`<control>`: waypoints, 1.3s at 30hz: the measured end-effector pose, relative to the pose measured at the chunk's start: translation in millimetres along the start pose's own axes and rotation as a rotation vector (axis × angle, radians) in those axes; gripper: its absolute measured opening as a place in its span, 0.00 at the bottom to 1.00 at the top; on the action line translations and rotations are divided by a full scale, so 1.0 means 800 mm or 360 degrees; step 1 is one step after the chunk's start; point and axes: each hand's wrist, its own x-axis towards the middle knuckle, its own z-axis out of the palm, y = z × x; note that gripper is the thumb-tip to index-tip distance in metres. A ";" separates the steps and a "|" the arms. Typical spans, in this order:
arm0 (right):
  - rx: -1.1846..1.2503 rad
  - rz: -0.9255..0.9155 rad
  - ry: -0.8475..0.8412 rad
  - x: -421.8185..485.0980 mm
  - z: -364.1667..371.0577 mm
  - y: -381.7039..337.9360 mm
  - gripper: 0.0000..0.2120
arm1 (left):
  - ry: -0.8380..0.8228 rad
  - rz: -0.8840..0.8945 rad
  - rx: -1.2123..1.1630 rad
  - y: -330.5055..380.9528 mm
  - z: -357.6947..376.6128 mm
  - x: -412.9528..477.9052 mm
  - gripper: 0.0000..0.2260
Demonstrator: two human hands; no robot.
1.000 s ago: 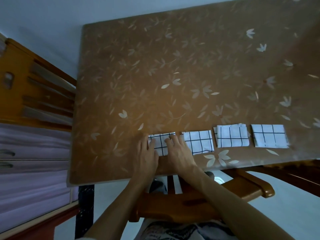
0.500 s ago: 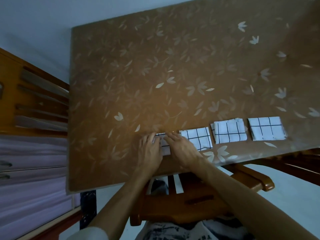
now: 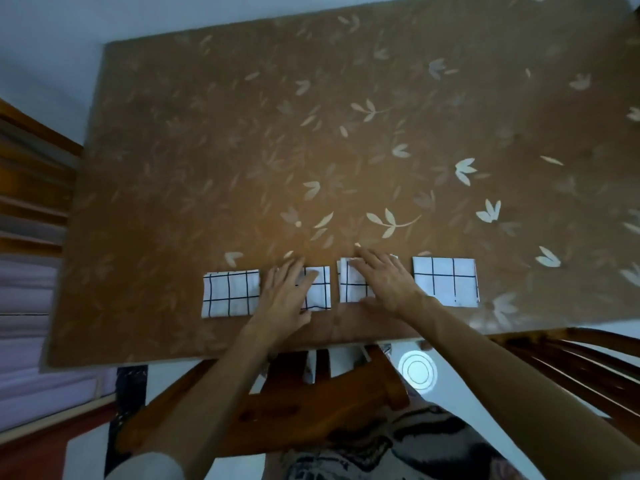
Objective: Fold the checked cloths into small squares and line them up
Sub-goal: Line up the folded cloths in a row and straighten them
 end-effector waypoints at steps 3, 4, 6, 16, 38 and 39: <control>0.0029 -0.0052 0.0005 0.007 0.010 0.001 0.39 | -0.0059 -0.0016 0.0030 -0.001 -0.003 0.006 0.34; 0.0036 -0.0063 0.0021 0.007 0.013 0.002 0.38 | -0.0067 -0.0006 0.0032 -0.001 -0.003 0.008 0.34; 0.0038 -0.0085 0.0041 0.005 0.018 0.002 0.36 | -0.0031 0.0017 0.0023 0.002 -0.002 0.009 0.35; 0.0058 -0.0345 0.0372 0.001 0.038 -0.047 0.29 | 0.0413 -0.0056 -0.0135 0.009 0.010 -0.018 0.25; -0.0431 -0.0482 0.0011 -0.021 0.055 -0.067 0.34 | 0.0336 -0.0182 -0.0060 0.008 0.031 -0.029 0.20; -0.0350 -0.0499 0.0105 -0.023 0.055 -0.065 0.33 | 0.0364 -0.0184 -0.0065 0.008 0.030 -0.027 0.19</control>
